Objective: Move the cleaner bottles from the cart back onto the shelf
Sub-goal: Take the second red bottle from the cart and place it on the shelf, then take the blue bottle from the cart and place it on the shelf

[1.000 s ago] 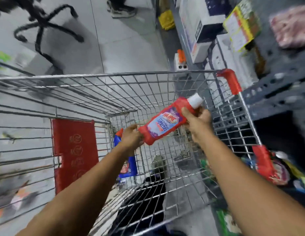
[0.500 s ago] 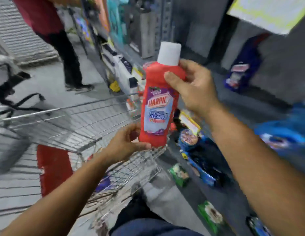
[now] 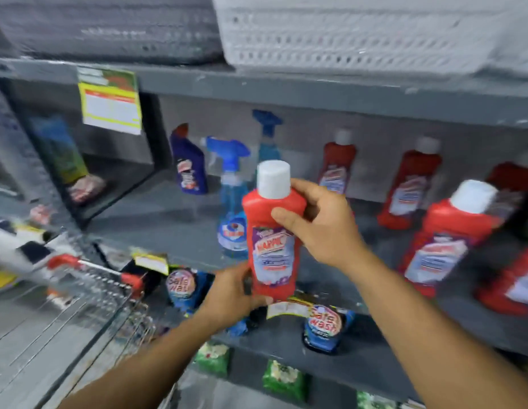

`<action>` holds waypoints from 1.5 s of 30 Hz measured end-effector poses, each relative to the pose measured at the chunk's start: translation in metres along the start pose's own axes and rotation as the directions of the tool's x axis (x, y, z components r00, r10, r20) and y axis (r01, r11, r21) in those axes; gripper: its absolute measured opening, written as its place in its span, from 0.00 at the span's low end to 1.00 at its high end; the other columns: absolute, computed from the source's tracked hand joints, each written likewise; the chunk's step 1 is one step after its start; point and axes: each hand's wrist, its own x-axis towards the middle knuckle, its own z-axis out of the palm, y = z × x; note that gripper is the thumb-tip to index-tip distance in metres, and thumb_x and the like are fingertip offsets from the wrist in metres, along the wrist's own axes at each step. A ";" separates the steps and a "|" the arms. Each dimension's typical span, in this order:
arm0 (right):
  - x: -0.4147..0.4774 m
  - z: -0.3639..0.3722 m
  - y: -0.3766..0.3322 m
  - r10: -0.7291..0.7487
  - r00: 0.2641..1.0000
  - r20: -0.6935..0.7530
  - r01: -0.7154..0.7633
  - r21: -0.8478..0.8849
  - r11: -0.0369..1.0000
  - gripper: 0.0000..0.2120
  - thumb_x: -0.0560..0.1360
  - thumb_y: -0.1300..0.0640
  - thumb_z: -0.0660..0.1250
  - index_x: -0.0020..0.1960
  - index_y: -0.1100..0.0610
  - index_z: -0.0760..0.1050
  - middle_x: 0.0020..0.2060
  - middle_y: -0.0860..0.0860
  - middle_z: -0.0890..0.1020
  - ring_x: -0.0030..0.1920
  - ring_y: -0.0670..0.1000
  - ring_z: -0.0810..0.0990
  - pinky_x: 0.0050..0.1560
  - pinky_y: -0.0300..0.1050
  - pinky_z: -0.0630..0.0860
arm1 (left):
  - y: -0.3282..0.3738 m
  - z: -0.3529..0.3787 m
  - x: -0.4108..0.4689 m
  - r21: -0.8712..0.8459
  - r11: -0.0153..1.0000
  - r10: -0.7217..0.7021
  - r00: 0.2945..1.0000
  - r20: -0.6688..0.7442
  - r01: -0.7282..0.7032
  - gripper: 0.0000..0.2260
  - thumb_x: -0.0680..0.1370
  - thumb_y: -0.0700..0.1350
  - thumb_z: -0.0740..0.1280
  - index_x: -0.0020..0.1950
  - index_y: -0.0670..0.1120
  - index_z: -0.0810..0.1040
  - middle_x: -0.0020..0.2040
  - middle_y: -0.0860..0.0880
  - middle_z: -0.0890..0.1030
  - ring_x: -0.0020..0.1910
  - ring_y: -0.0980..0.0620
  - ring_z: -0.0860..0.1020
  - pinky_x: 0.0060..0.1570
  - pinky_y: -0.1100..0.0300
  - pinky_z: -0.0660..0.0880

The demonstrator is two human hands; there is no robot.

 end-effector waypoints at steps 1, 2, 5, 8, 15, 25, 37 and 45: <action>-0.004 -0.018 0.008 0.028 0.998 -0.052 -0.028 -0.004 1.000 0.23 0.64 0.50 0.73 0.59 0.45 0.75 0.51 0.45 0.83 0.48 0.42 0.82 0.54 0.46 0.78 | 0.004 0.017 0.014 0.021 1.000 0.022 1.000 0.005 -0.022 0.23 0.62 0.46 0.79 0.54 0.54 0.78 0.49 0.63 0.84 0.50 0.64 0.81 0.50 0.68 0.76; -0.007 -0.034 0.016 0.048 0.993 -0.105 -0.051 -0.022 0.998 0.24 0.64 0.50 0.72 0.60 0.46 0.75 0.50 0.44 0.83 0.47 0.40 0.81 0.53 0.43 0.77 | 0.008 0.034 0.027 0.041 0.998 0.040 0.999 0.010 -0.041 0.23 0.62 0.45 0.78 0.55 0.50 0.78 0.52 0.57 0.84 0.51 0.59 0.82 0.52 0.63 0.77; -0.010 -0.074 0.037 0.082 0.975 -0.208 -0.101 -0.083 0.991 0.28 0.65 0.50 0.72 0.64 0.52 0.73 0.53 0.48 0.83 0.48 0.42 0.81 0.55 0.45 0.78 | 0.025 0.077 0.063 0.115 0.991 0.058 0.998 0.039 -0.062 0.24 0.62 0.43 0.77 0.57 0.45 0.77 0.55 0.47 0.84 0.54 0.50 0.81 0.52 0.59 0.76; -0.009 -0.098 0.056 0.103 0.964 -0.245 -0.132 -0.106 0.986 0.24 0.68 0.53 0.72 0.63 0.51 0.74 0.55 0.49 0.83 0.52 0.46 0.82 0.58 0.54 0.78 | 0.035 0.103 0.087 0.161 0.985 0.044 0.996 0.081 -0.056 0.25 0.64 0.43 0.77 0.59 0.46 0.77 0.57 0.46 0.84 0.55 0.48 0.81 0.51 0.65 0.71; -0.006 -0.115 0.077 0.116 0.958 -0.260 -0.166 -0.178 0.970 0.25 0.68 0.43 0.68 0.64 0.41 0.70 0.56 0.43 0.82 0.54 0.43 0.81 0.57 0.53 0.80 | 0.034 0.123 0.112 0.218 0.976 -0.010 0.988 0.155 -0.024 0.27 0.67 0.42 0.75 0.64 0.46 0.72 0.61 0.45 0.81 0.59 0.46 0.79 0.60 0.56 0.74; -0.011 -0.069 0.032 -0.590 0.692 -0.416 0.326 -0.548 0.770 0.14 0.73 0.59 0.69 0.57 0.61 0.77 0.56 0.55 0.77 0.59 0.47 0.74 0.65 0.43 0.69 | -0.040 0.021 -0.019 0.300 0.954 0.047 0.981 -0.190 0.012 0.18 0.73 0.48 0.68 0.62 0.50 0.76 0.53 0.48 0.84 0.45 0.56 0.79 0.49 0.59 0.77; 0.013 0.253 0.006 -0.299 0.787 0.540 0.387 -0.055 0.920 0.09 0.70 0.63 0.72 0.51 0.58 0.81 0.51 0.55 0.80 0.53 0.50 0.78 0.61 0.37 0.70 | -0.179 -0.236 -0.254 -0.133 0.562 -0.516 0.220 -0.828 0.816 0.22 0.75 0.45 0.69 0.67 0.42 0.71 0.61 0.35 0.78 0.60 0.37 0.77 0.59 0.51 0.70; 0.004 0.510 0.051 0.180 0.150 0.972 0.367 -0.224 0.903 0.20 0.73 0.50 0.69 0.64 0.53 0.73 0.62 0.52 0.78 0.59 0.50 0.77 0.56 0.39 0.70 | -0.308 -0.302 -0.331 -0.599 0.274 -0.831 -0.128 -0.541 0.753 0.13 0.73 0.38 0.65 0.28 0.42 0.72 0.25 0.46 0.72 0.29 0.48 0.69 0.24 0.64 0.65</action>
